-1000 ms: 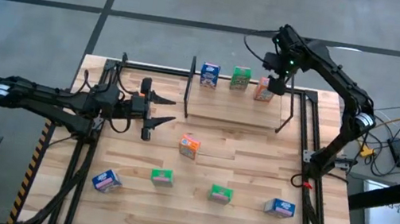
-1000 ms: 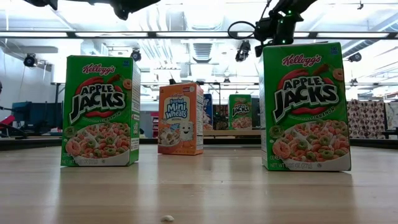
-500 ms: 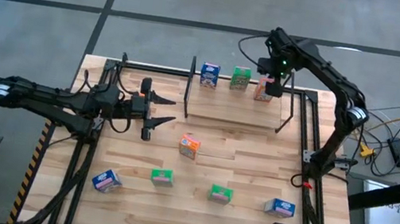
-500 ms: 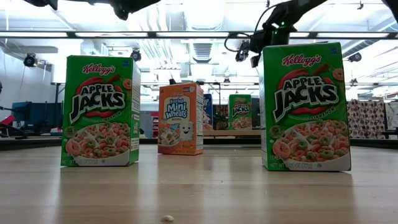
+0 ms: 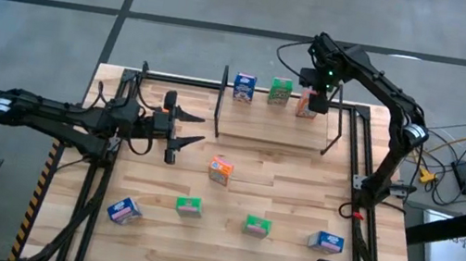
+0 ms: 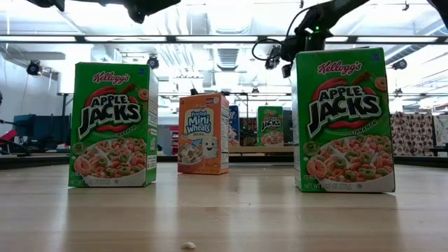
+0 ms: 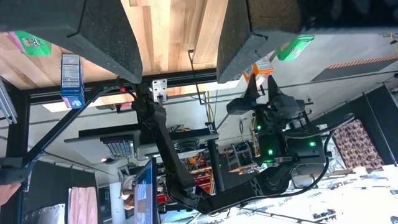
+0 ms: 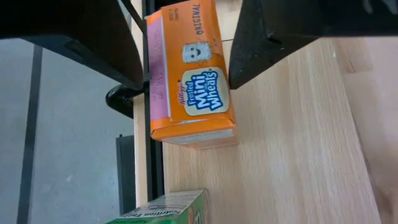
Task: Stack cereal on shelf
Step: Put the bottom right orange cereal box on the shelf
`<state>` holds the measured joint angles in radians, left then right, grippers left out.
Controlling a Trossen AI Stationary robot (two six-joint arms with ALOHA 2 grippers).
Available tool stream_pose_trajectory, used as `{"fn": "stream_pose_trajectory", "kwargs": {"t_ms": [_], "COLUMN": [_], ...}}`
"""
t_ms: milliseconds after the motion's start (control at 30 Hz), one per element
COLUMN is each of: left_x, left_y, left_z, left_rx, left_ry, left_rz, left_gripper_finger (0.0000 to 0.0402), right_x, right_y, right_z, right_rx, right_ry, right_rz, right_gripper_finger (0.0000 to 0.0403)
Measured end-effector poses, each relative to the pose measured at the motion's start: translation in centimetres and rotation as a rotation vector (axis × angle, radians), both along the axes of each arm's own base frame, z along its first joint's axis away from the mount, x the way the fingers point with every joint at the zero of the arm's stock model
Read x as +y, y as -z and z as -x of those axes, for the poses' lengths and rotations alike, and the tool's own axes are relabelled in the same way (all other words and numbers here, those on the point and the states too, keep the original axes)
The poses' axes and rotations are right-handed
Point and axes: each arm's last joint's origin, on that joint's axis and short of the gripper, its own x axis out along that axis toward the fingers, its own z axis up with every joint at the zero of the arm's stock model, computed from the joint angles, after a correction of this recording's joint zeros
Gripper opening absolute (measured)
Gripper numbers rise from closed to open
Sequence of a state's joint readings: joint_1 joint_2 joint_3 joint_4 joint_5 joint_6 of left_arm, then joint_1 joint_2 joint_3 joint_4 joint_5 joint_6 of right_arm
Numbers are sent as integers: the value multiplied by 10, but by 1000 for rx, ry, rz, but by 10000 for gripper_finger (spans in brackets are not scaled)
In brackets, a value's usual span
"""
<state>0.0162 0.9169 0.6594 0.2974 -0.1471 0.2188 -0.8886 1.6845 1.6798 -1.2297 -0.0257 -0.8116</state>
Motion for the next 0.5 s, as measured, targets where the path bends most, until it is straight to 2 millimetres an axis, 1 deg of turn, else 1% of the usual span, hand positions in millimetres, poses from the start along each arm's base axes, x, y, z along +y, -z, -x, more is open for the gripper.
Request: {"fn": "stream_pose_trajectory", "kwargs": {"t_ms": [167,500], "left_x": [0,0], "left_y": [0,0], "left_z": [0,0], "left_rx": [0,-1], "left_ry": [0,0], "left_rz": [0,0], "left_gripper_finger": [191,191], "right_x": [0,-1], "right_y": [0,0], "right_z": [0,0], "right_rx": [-1,-7], "right_ry": [0,13], "right_rz": [1,3], "right_gripper_finger": [205,182]}}
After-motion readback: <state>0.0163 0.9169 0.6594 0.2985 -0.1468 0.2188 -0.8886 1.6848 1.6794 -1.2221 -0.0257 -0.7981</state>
